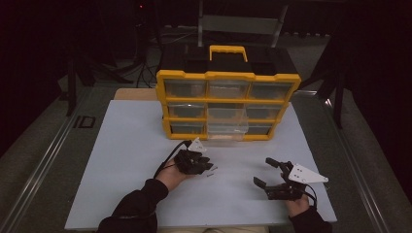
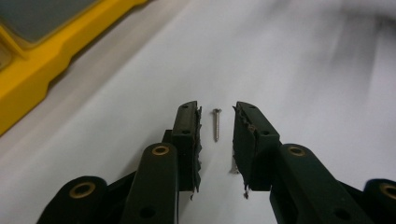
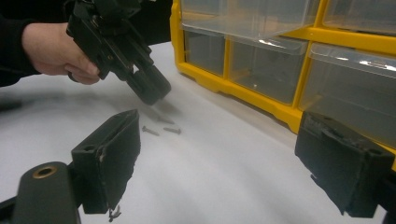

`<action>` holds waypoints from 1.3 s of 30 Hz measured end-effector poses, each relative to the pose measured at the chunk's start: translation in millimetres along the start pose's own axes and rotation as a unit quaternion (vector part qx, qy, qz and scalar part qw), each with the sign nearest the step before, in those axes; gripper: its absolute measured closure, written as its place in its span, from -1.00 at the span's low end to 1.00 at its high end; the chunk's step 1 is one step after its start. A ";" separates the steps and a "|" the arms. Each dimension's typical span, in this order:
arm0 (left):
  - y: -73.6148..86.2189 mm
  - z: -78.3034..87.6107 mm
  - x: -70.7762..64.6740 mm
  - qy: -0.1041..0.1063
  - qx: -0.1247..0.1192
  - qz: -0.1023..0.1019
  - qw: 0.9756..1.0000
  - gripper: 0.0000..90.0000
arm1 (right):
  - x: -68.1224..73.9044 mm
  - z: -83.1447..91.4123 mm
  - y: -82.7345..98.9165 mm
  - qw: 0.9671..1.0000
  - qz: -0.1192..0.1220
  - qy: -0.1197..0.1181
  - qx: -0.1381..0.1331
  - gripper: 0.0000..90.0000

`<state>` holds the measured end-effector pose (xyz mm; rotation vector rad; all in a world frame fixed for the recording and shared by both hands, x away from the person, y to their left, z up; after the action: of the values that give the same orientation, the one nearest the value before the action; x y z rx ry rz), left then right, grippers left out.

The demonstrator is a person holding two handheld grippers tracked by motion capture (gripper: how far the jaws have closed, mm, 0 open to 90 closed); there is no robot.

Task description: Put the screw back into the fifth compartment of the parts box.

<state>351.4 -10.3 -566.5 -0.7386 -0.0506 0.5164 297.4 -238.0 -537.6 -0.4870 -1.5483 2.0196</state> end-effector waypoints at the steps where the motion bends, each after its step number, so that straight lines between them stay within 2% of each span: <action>1: 0.5 -0.9 0.1 0.000 0.001 0.000 1.000 0.59 | -0.1 0.1 0.0 1.000 0.000 0.000 0.000 -0.69; 7: 5.5 -6.8 3.5 -0.009 0.020 0.001 1.000 0.63 | -0.1 0.0 0.0 1.000 0.000 -0.001 -0.001 -0.69; 9: 6.8 -9.2 4.4 -0.008 0.022 0.006 1.000 0.67 | 0.1 0.1 -0.2 1.000 0.000 -0.001 -0.001 -0.69; 21: 11.3 -22.3 7.7 -0.011 0.044 0.008 0.999 0.87 | -0.3 0.5 -0.2 1.000 -0.002 -0.001 -0.001 -0.69; 22: 12.0 -23.2 7.0 -0.007 0.044 0.007 0.999 0.87 | -0.3 0.6 -0.2 1.000 -0.002 -0.001 -0.001 -0.69; 28: 13.0 -23.3 8.1 -0.008 0.046 0.010 0.999 0.94 | -0.3 0.4 -0.1 1.000 -0.002 -0.002 -0.001 -0.69; 30: 12.7 -23.7 8.2 -0.004 0.044 0.020 0.999 0.95 | -0.2 0.2 0.0 1.000 -0.002 -0.002 -0.001 -0.69; 34: 12.7 -23.0 9.1 -0.005 0.045 0.022 0.999 0.97 | -0.7 0.2 0.3 1.000 -0.002 -0.001 0.000 -0.69; 37: 12.7 -17.4 10.1 0.001 0.042 0.031 0.999 0.97 | -0.7 0.6 0.0 1.000 -0.003 0.000 -0.001 -0.69; 39: 12.6 -14.6 10.7 -0.004 0.042 0.030 0.999 0.97 | -0.8 0.8 -0.2 1.000 -0.003 0.000 -0.001 -0.69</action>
<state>358.5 -6.8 -587.0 -0.6569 -0.0139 0.5752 297.6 -239.1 -537.3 -0.4840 -1.5503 2.0134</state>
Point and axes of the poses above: each handheld gripper's, and its own axes: z roughly backward along the jaws, y roughly out of its underside, x roughly to its left, the point moved 8 cm from there along -z, roughly forward along the jaws, and after that the axes turned 2 degrees about x, right-handed, at the moved point
